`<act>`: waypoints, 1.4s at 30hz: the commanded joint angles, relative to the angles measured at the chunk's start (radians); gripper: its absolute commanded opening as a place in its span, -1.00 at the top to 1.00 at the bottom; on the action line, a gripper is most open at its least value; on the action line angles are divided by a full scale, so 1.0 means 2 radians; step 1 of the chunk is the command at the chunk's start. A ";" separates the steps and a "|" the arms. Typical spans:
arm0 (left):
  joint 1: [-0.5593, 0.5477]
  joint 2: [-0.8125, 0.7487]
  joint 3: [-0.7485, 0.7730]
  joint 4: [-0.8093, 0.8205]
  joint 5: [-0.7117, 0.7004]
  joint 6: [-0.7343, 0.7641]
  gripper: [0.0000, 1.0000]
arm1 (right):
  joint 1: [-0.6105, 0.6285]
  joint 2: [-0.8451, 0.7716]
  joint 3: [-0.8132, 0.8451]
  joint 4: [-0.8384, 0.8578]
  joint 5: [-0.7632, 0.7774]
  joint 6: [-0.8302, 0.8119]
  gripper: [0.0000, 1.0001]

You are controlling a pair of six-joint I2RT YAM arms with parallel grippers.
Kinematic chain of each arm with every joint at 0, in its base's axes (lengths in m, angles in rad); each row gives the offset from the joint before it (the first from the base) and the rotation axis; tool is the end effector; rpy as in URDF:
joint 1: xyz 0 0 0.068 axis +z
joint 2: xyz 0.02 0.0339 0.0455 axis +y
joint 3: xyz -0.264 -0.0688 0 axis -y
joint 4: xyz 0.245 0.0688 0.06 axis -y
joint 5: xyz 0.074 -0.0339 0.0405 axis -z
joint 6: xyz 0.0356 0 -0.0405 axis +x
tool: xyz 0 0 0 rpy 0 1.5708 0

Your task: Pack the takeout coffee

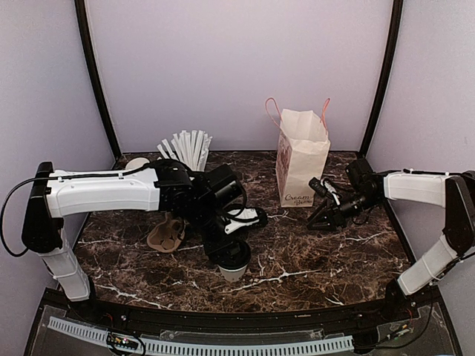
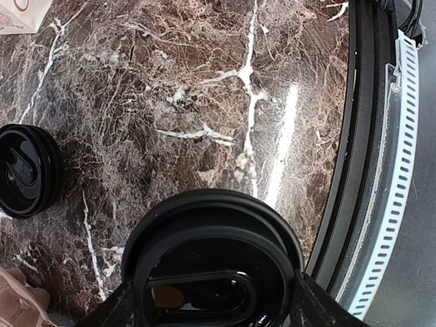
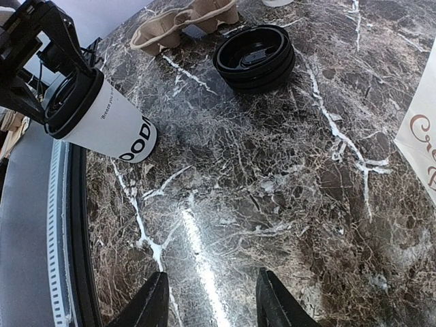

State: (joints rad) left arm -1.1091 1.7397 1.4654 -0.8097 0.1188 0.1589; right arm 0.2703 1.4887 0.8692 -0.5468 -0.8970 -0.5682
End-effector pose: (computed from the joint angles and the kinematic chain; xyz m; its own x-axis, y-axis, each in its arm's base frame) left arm 0.1600 -0.3310 0.2685 -0.2442 0.8435 -0.4785 0.9645 0.2625 -0.0294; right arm 0.2533 0.0990 0.1948 -0.4976 -0.4863 -0.7183 -0.8670 0.3055 0.3937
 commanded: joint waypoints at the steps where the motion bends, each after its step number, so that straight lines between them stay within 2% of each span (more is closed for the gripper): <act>1: -0.003 0.011 -0.016 -0.055 -0.013 0.022 -0.40 | 0.002 0.002 0.006 -0.007 -0.010 -0.005 0.10; 8: -0.002 0.007 -0.010 -0.044 -0.028 0.012 -0.40 | 0.002 0.001 0.005 -0.006 -0.011 -0.003 0.10; 14: 0.015 -0.036 0.010 -0.016 -0.012 0.011 -0.40 | 0.003 0.003 0.006 -0.007 -0.013 -0.003 0.10; 22: 0.017 -0.054 0.014 -0.003 -0.013 0.009 -0.40 | 0.003 0.001 0.006 -0.007 -0.011 -0.004 0.10; 32: 0.016 -0.042 0.008 -0.012 0.030 0.001 -0.40 | 0.003 0.003 0.006 -0.009 -0.010 -0.006 0.10; 42: 0.009 -0.020 0.003 -0.013 0.005 0.006 -0.40 | 0.003 0.002 0.005 -0.010 -0.009 -0.008 0.10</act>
State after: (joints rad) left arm -1.0817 1.6814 1.4723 -0.8104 0.1436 0.1711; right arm 0.2703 1.4887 0.8692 -0.5476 -0.9009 -0.5690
